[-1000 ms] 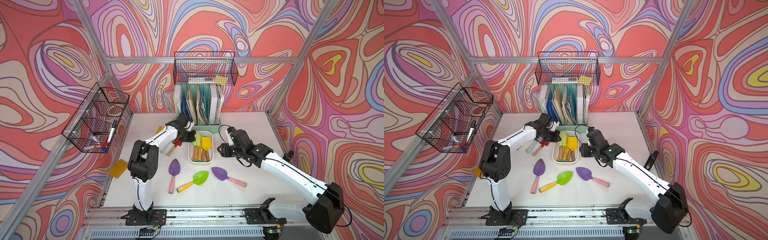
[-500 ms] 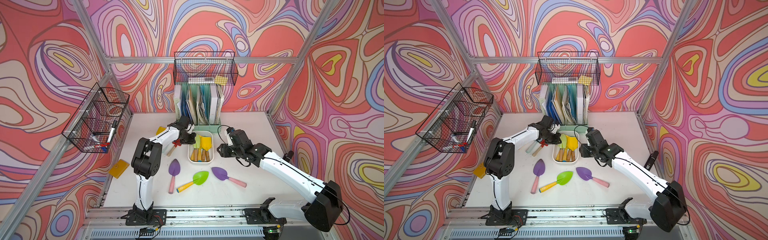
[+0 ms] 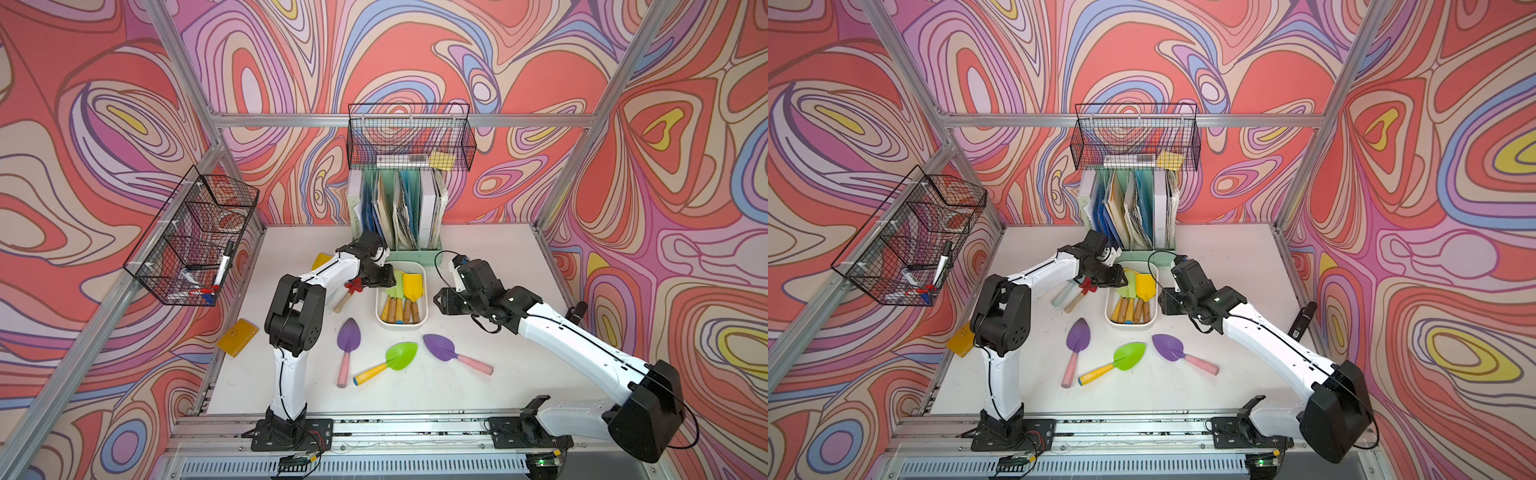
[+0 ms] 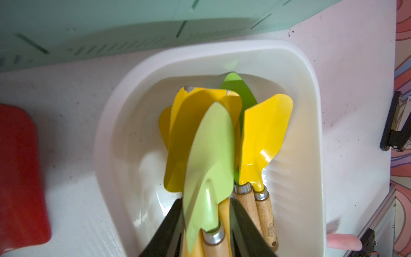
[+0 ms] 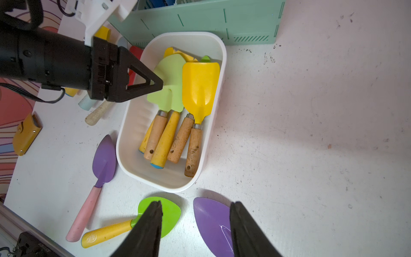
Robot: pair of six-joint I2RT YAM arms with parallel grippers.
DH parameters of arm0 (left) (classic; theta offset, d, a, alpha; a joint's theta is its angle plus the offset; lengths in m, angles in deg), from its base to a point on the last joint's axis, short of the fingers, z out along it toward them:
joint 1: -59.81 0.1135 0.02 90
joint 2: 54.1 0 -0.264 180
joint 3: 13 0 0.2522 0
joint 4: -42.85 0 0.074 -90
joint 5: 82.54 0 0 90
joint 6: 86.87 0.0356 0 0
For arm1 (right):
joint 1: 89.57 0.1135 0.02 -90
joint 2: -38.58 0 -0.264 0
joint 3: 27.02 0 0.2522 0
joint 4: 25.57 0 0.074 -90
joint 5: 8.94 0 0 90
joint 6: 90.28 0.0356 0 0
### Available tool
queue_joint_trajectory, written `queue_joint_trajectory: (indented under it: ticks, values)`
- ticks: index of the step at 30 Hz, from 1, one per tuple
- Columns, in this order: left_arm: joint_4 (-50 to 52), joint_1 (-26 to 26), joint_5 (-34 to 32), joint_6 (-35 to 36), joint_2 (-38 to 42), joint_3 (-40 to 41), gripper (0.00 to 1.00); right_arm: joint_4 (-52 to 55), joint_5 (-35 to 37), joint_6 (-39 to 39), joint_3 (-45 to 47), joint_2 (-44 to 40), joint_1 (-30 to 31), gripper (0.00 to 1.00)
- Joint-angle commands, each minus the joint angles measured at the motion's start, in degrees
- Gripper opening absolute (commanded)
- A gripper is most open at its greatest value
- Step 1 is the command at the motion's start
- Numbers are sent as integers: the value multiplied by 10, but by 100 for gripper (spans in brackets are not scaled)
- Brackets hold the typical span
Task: Put the shovel into the storage box
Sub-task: Place the shovel in the storage box.
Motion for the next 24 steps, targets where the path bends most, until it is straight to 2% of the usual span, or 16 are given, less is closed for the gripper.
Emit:
queue_joint_trajectory:
  ticks: [1, 12, 20, 24]
  values:
    - [15, 2, -7, 1, -12, -18, 41, -8, -2, -1, 3, 6, 2, 51]
    - [37, -7, -25, 3, -1, -39, 48, -10, -5, -1, 5, 9, 1, 51]
    - [45, -12, -36, 3, 30, -53, 62, 48, 29, 14, 2, 8, 2, 50]
    - [45, -12, -36, 6, 60, -48, 69, 96, 44, -7, 6, 3, 1, 50]
